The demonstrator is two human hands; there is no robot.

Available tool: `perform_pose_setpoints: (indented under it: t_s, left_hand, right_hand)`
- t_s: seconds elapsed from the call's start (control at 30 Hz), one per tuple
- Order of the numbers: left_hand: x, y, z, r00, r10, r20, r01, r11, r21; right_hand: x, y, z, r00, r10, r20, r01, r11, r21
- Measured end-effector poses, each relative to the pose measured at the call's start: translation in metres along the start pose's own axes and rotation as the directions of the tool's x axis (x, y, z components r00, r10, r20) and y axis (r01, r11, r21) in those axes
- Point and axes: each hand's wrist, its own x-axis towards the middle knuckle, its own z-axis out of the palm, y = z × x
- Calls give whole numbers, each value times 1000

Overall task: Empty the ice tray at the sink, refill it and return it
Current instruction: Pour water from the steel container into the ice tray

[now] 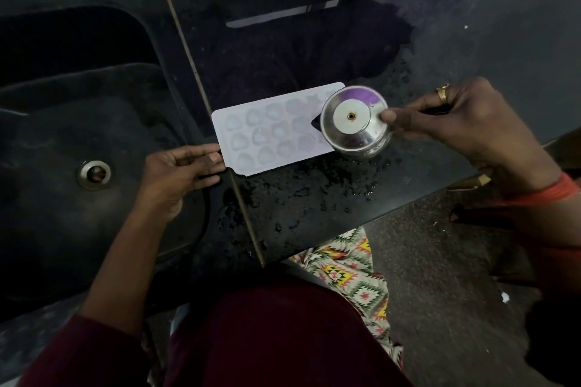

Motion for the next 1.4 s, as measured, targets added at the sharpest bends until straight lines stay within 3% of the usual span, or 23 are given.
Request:
perform_pose_setpoints:
  t_s: [0.5, 1.4]
  left_hand:
    - [2, -1, -2, 1000, -10, -4, 10, 1000, -4]
    - [0, -2, -6, 1000, 3, 8, -3, 1000, -23]
  right_hand:
    - [9, -9, 18, 995, -102, -24, 93, 969, -230]
    - [6, -9, 15, 990, -133, -39, 117, 952, -284]
